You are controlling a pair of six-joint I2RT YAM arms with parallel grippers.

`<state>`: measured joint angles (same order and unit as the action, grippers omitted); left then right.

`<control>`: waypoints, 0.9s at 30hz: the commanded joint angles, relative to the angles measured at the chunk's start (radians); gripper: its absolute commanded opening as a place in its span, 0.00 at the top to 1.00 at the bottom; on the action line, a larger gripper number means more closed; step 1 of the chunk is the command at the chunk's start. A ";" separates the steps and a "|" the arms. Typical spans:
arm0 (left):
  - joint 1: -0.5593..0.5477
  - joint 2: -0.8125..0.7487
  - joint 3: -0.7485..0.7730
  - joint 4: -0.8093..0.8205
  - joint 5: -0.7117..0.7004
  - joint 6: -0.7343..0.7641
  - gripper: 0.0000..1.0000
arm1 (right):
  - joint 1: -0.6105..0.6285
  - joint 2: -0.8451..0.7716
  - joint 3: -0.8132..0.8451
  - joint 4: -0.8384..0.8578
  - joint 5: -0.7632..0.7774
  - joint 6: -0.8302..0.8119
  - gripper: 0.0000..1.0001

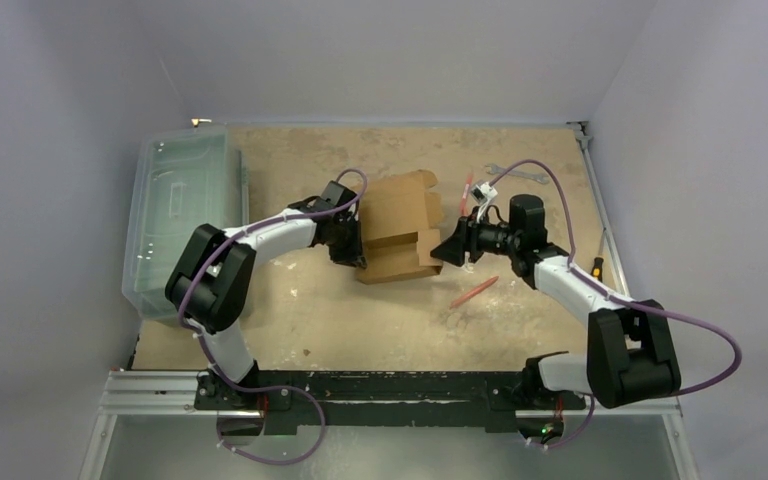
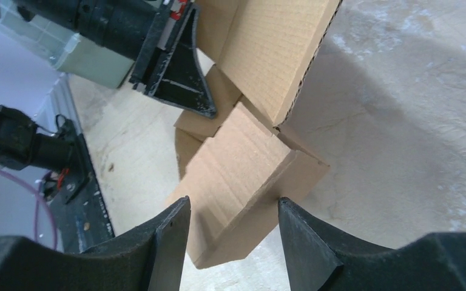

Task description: Fold the paper box

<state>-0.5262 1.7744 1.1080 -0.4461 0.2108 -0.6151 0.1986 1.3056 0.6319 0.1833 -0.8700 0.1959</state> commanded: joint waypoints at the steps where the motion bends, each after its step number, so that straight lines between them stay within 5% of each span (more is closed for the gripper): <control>1: -0.020 -0.003 -0.046 0.001 -0.050 -0.031 1.00 | 0.011 -0.023 0.048 -0.032 0.115 -0.050 0.42; 27: -0.109 -0.208 -0.116 0.172 -0.251 -0.302 1.00 | 0.060 -0.033 0.099 -0.126 0.296 -0.139 0.51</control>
<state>-0.6201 1.6226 0.9936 -0.3527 0.0151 -0.8440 0.2493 1.2930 0.6918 0.0673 -0.5983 0.0834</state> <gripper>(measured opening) 0.038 0.503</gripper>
